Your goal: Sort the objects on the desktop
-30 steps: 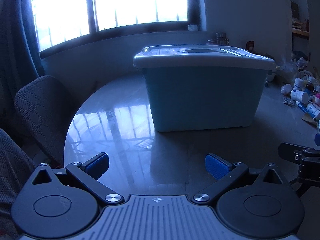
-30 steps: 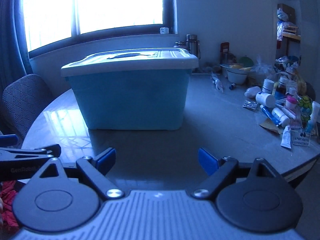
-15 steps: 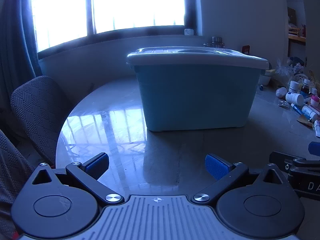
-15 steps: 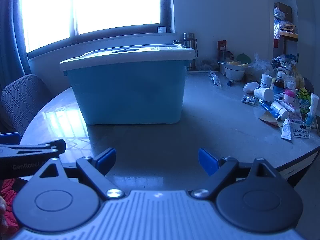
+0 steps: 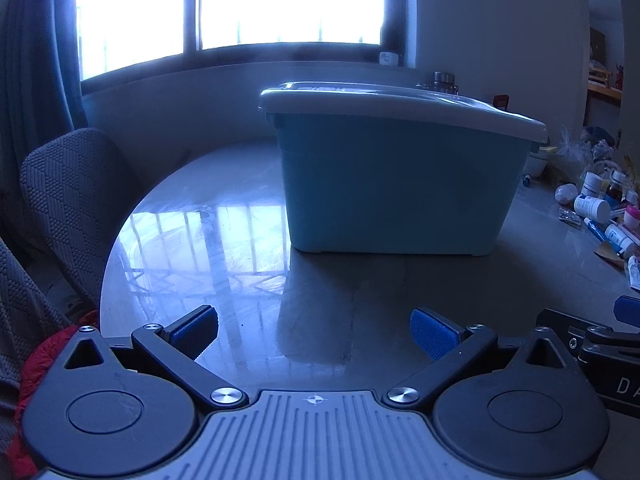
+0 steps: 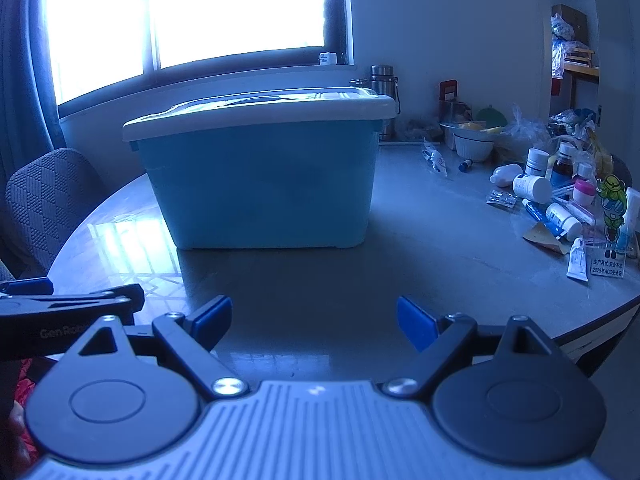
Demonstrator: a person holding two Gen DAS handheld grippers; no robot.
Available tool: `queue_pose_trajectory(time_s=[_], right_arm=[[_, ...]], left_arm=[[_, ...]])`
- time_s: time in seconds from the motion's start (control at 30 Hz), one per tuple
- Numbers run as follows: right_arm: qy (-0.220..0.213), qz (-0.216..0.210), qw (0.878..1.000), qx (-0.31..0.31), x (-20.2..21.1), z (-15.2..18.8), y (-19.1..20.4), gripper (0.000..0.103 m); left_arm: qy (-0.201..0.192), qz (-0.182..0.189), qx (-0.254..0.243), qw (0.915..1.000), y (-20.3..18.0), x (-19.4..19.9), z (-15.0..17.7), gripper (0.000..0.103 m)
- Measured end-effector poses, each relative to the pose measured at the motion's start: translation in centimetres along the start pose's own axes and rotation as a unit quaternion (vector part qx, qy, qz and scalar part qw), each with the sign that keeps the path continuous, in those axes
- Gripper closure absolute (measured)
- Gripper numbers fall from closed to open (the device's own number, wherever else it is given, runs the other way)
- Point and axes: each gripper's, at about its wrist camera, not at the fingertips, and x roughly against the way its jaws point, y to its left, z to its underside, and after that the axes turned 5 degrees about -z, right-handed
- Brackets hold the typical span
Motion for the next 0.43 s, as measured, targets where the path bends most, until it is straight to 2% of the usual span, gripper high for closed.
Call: queue_pose_trajectory(time_s=[0.43], right_arm=[[-0.001, -0.002, 1.0, -0.003, -0.04, -0.18, -0.38, 0.013]], left_arm=[[-0.015, -0.003, -0.016, 0.9998, -1.0, 0.44, -0.32, 0.0]])
